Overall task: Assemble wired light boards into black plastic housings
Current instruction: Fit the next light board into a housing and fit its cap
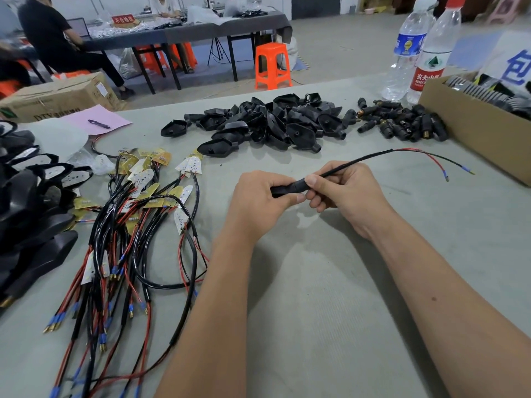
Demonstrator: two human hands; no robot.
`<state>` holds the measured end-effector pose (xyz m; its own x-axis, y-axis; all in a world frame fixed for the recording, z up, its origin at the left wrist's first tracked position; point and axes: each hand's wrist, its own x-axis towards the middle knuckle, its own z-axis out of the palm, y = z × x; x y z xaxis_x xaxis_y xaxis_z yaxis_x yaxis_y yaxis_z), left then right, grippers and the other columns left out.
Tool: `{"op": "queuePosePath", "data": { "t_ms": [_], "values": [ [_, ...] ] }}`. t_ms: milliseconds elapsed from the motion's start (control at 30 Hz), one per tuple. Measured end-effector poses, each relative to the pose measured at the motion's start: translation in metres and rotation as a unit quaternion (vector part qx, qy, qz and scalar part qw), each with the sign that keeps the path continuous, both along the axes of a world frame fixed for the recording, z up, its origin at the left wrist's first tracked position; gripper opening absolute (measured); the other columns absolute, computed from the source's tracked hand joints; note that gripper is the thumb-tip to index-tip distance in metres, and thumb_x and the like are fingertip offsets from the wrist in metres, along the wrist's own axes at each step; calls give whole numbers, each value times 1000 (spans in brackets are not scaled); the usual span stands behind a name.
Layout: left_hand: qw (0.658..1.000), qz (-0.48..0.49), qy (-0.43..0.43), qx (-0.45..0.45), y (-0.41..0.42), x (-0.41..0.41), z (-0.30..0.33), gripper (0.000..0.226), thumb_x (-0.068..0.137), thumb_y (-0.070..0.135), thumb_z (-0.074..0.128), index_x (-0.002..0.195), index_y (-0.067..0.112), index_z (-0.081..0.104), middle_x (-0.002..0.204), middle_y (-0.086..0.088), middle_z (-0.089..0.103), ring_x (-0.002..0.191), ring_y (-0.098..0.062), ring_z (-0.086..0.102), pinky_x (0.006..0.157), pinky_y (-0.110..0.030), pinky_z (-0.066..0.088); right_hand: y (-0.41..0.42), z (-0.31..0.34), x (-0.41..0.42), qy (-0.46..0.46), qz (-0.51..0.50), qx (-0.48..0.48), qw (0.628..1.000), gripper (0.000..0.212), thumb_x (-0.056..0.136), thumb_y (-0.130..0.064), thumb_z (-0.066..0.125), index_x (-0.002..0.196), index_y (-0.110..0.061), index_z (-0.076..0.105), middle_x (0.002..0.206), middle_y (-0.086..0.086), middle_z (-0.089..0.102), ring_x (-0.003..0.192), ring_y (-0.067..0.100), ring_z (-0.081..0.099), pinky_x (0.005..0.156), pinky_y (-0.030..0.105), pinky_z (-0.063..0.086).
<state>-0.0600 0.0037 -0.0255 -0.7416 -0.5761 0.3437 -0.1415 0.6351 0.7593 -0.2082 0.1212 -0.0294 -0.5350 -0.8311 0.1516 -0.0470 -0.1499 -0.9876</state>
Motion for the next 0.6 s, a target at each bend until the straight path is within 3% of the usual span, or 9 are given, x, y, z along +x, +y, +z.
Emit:
{"op": "queuePosePath", "data": {
  "t_ms": [167,333,433,600],
  "values": [
    [994,-10,4,112,7,-3,3,6,85,23,81,83,17,81,64,-15,65,58,-21,57,59,-44,50,1,3,-3,12,-24,2,1000,12,93,-15,76,82,-12,73,65,9,68,51,17,60,45,25,48],
    [981,-13,1,193,10,-5,6,16,88,18,80,81,4,79,80,-25,72,62,-17,67,61,-24,55,1,4,-4,22,-40,7,999,16,94,-19,76,79,-13,72,59,6,64,46,14,54,41,24,42],
    [973,-23,-13,230,11,-3,8,20,89,18,79,85,-1,78,86,-31,71,63,-21,68,63,-27,58,1,2,-5,28,-35,26,999,18,94,-24,76,80,-13,72,59,5,64,46,14,54,41,23,42],
    [958,-39,-36,282,12,-2,17,22,96,25,72,98,4,79,90,-12,79,68,-19,73,61,-22,56,1,-3,-5,2,-54,32,998,21,94,-28,76,82,-11,73,62,5,67,49,12,57,43,22,45]
  ]
}}
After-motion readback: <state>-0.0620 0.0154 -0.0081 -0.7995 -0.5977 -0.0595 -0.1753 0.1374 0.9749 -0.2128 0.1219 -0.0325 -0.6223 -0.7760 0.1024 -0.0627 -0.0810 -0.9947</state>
